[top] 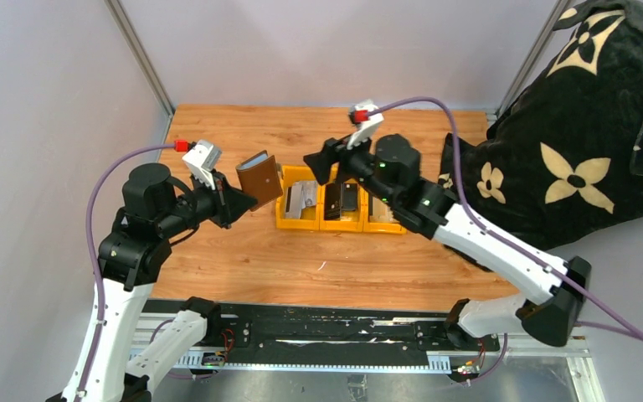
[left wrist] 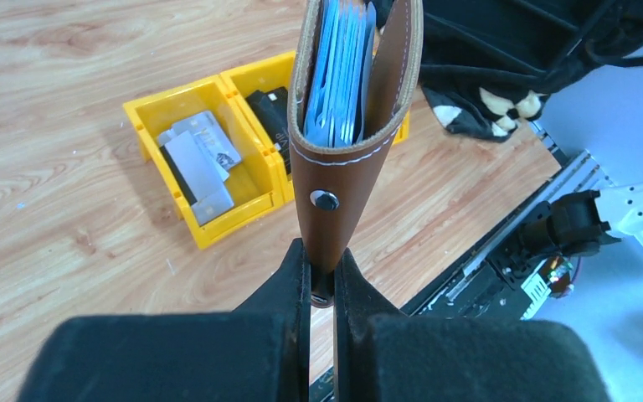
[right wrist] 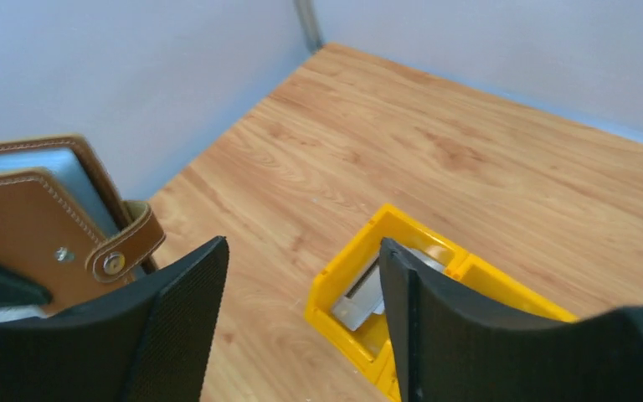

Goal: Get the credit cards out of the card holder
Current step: Open the card holder at the center of the board.

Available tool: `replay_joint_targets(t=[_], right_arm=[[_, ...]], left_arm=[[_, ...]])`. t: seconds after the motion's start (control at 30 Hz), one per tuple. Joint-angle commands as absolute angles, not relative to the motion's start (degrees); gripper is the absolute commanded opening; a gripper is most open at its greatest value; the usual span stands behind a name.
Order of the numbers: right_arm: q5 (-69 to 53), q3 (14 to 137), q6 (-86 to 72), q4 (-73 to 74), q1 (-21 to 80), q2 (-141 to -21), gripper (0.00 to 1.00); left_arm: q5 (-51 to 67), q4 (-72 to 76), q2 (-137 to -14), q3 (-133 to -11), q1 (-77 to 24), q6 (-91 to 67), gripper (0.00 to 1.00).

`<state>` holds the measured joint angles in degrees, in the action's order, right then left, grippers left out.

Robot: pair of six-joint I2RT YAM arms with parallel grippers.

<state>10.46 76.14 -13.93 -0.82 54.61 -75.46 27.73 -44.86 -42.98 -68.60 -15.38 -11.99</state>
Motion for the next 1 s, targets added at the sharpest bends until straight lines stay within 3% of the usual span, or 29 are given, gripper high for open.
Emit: replay_joint_targets(t=[0.0, 0.17, 0.27, 0.43, 0.97], right_arm=[[-17.14, 65.18, -20.03, -10.87, 50.37, -68.24, 0.75], [-23.62, 51.37, -26.29, -33.12, 50.40, -64.68, 0.80], [-25.00, 48.05, -31.67, -48.01, 50.93, -65.83, 0.80], [-25.06, 48.22, -37.71, -60.14, 51.48, -69.61, 0.81], [-13.54, 54.98, -32.69, -60.14, 54.15, -73.87, 0.78]], left_arm=[[33.42, -41.79, -42.72, -71.61, -15.64, -12.99, 0.00], [40.03, -34.72, -42.95, -70.83, -15.64, -21.05, 0.00], [41.92, -31.26, -42.97, -70.96, -15.64, -24.24, 0.00], [44.48, -28.31, -42.98, -70.84, -15.64, -27.41, 0.00], [52.67, -22.36, -41.59, -69.48, -15.60, -33.38, 0.00]])
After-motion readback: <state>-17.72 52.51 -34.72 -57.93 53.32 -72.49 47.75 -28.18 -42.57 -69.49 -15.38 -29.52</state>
